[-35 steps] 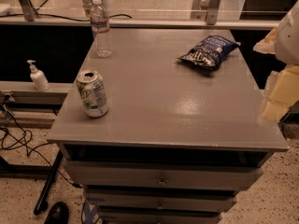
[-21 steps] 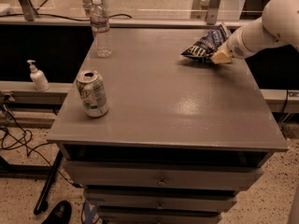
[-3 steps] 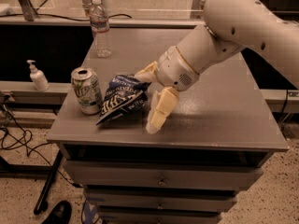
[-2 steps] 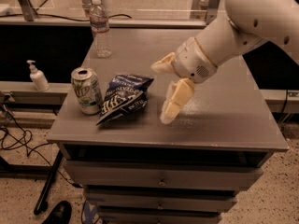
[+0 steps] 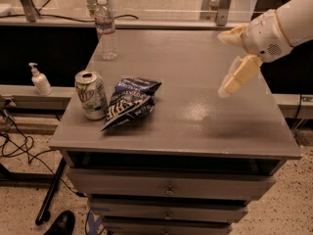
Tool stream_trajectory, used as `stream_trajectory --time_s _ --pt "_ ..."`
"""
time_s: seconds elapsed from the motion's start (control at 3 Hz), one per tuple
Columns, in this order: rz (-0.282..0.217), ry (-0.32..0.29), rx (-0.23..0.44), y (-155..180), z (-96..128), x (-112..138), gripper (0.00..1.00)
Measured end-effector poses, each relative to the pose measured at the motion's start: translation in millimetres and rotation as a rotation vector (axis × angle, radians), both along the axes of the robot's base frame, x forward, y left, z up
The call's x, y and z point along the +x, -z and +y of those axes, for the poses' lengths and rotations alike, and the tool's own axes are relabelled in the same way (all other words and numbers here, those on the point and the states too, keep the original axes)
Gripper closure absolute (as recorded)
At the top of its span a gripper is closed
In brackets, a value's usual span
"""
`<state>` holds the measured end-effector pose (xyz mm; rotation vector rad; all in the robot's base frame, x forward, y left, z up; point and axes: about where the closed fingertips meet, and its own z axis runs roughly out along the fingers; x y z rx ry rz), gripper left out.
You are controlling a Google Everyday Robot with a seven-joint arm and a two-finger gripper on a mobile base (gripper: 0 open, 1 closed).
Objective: Move blue chip bag near 7up can
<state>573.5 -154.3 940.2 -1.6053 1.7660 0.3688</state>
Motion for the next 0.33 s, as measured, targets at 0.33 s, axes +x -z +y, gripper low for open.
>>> stream_trajectory --time_s 0.33 --pt "-0.031 0.01 0.005 -14.3 -3.9 5.2 0.0"
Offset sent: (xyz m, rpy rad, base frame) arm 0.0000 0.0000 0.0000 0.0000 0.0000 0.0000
